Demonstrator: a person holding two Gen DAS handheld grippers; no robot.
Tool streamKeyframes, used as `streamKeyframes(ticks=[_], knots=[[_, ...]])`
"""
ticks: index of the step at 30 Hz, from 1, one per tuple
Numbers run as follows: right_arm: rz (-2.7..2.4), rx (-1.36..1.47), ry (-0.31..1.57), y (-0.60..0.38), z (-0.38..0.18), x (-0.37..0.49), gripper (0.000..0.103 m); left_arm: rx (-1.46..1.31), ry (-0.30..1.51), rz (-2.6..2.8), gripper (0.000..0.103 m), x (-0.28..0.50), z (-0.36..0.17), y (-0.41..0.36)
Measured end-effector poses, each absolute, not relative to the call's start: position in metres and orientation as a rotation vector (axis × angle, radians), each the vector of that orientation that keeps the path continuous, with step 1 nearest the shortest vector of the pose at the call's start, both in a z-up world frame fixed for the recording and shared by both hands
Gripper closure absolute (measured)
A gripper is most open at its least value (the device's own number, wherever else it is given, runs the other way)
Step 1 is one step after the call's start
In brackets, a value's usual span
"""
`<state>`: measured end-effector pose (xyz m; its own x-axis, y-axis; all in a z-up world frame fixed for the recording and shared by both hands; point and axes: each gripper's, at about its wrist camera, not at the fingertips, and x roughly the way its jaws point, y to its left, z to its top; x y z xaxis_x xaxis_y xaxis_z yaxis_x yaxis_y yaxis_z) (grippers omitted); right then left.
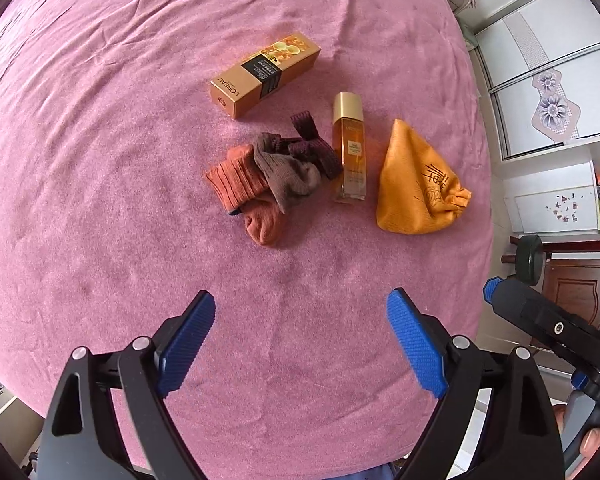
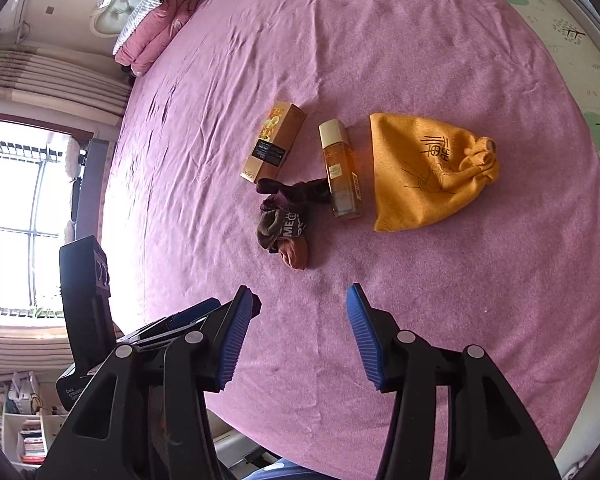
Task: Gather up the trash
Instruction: 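Move both tools back to the socks beside the amber bottle, then grasp the brown sock with the left tool while the right tool grasps the maroon sock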
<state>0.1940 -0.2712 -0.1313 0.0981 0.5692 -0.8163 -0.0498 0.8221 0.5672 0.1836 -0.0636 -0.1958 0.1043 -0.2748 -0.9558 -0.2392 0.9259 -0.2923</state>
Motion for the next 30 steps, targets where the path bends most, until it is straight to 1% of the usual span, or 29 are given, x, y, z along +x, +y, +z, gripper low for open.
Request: streamKeyframes(ticks=[10,13,19,25,27,29,30], knots=[[0.516,0.349,1.463,-0.221,-0.163,0.250,0.048,-0.462,1.539,0.009,0.016,0.218,-0.235,-0.042],[0.535,0.300,1.472,-0.204,-0.170,0.263,0.044,-0.481,1.551,0.009,0.016,0.224,-0.243,-0.039],[0.561,0.214,1.507,-0.175,-0.192,0.283,0.044,-0.500,1.575,-0.020,0.015,0.233,-0.259,-0.041],[0.559,0.203,1.564,-0.163,-0.218,0.293,0.044,-0.538,1.587,-0.022,0.015,0.241,-0.271,-0.040],[0.569,0.241,1.598,-0.163,-0.228,0.297,0.048,-0.545,1.588,-0.028,0.015,0.243,-0.273,-0.039],[0.566,0.291,1.622,-0.168,-0.234,0.300,0.067,-0.544,1.586,-0.026,0.015,0.244,-0.274,-0.040],[0.560,0.304,1.622,-0.171,-0.235,0.301,0.071,-0.549,1.585,-0.026,0.015,0.246,-0.275,-0.039]])
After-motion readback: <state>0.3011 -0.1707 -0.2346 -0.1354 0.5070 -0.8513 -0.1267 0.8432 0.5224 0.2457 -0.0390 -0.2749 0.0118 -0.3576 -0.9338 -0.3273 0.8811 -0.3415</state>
